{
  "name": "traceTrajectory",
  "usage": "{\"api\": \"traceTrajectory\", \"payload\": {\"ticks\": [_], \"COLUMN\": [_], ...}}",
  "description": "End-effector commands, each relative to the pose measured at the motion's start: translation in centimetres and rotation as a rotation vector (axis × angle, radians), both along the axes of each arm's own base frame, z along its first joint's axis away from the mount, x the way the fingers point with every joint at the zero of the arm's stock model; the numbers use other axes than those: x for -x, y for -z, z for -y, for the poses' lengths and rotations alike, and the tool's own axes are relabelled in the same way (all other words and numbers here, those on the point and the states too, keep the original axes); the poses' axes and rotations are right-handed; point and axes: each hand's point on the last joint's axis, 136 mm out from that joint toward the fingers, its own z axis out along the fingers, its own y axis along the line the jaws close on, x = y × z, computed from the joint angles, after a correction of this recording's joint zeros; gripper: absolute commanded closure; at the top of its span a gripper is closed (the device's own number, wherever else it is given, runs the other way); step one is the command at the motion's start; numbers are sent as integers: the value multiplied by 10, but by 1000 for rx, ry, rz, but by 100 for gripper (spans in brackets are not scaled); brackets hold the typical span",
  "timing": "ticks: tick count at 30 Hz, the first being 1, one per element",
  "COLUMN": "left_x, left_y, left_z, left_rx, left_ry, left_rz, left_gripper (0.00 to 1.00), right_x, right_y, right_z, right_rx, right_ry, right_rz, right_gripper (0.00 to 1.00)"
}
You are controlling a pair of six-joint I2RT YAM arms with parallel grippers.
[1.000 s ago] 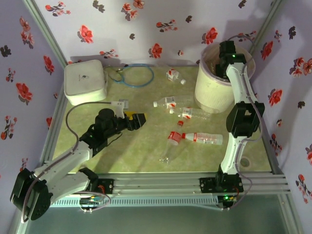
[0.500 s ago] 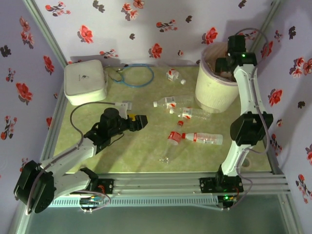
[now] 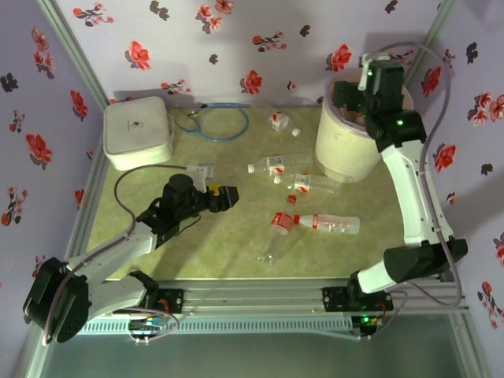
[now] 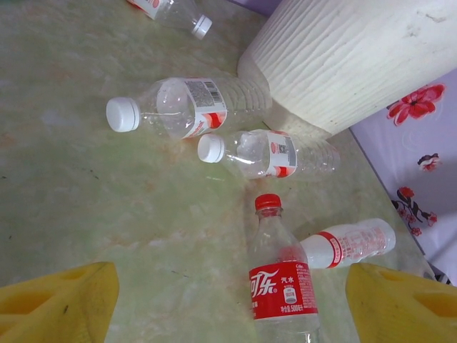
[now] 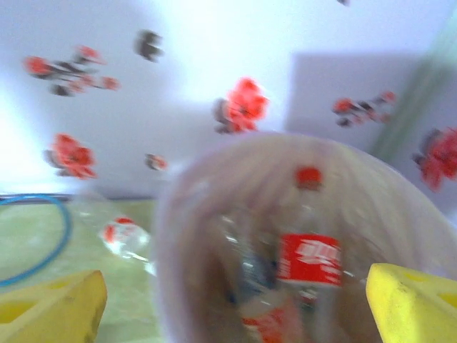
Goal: Put the plastic bottles in the bin
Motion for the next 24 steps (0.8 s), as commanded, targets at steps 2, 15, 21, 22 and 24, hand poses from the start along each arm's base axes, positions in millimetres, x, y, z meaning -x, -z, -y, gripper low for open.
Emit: {"api": "traceTrajectory", "payload": {"ticks": [2,15,21,22,24], "left_x": [-4,7,11,11,11], "left_y": [-13,-26,-26,-26,-26], "left_z": [2,-16,-23,-23,-23], "left_rx": [32,78,94,95,98], "left_ry": [-9,-65,-79,-82,-83], "left_rz": [19,29,26,25,24], "left_gripper": [16,16,16,16,16], "right_x": [-9,-133,-180,-186,-196], "right_y": [-7,167,213,220,237], "right_z": [-63,-146,-153,-154,-157], "right_rx": [79,342,302,300,298], "right_ry": [-159,-278,-271,-272,-276], "right_rz": [78,-241,-255,-255,-266], "right_gripper": [6,4,2,2,1]}}
